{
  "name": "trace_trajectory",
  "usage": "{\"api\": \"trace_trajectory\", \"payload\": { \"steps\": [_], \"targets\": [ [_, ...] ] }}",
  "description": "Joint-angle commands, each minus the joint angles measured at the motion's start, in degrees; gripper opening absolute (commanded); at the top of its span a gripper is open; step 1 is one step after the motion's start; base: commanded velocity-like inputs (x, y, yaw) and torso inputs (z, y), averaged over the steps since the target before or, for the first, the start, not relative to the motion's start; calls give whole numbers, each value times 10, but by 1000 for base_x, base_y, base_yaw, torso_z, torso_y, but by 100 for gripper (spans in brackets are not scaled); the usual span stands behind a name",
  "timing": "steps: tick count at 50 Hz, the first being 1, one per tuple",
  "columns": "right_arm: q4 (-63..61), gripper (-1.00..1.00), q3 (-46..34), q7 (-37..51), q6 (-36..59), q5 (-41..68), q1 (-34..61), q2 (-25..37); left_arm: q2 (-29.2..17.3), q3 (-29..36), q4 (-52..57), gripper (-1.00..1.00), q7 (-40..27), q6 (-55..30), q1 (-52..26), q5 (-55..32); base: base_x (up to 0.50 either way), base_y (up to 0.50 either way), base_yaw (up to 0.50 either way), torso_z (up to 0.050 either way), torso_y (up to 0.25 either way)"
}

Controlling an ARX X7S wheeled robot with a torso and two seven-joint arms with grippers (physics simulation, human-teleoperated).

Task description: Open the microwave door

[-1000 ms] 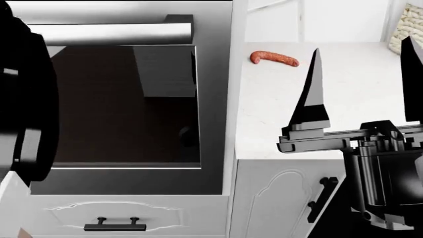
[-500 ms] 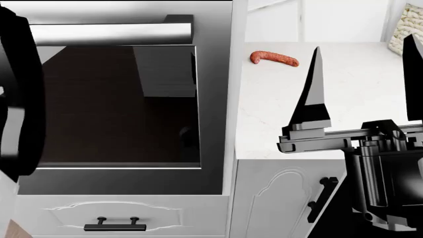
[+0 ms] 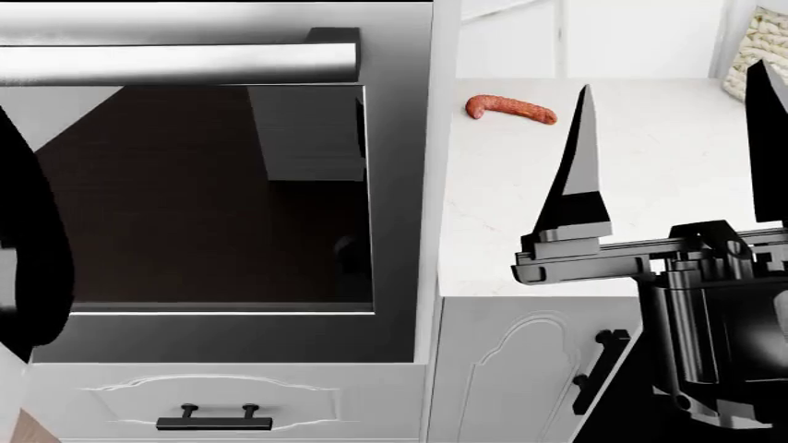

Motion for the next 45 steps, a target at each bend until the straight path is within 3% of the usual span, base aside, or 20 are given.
{"api": "trace_trajectory", "payload": {
  "steps": [1, 11, 21, 34, 45],
  "targets": [
    [2, 100, -8, 6, -5, 2, 3, 4, -34, -43, 111, 100, -37, -63, 41, -32, 0, 0, 0, 0, 0],
    [8, 100, -13, 7, -13, 3, 3, 5, -54, -93, 222, 100, -78, -145, 44, -87, 0, 0, 0, 0, 0],
    [8, 100, -19, 9, -14, 7, 10, 4, -66, -177, 335, 100, -136, -283, 5, -188, 0, 0, 0, 0, 0],
    [24, 100, -21, 6, -37, 6, 4, 6, -82, -224, 376, 100, -187, -393, -73, -265, 0, 0, 0, 0, 0],
    [25, 100, -24, 7, -38, 8, 7, 6, -97, -223, 377, 100, -250, -388, -81, -346, 0, 0, 0, 0, 0]
  ]
}}
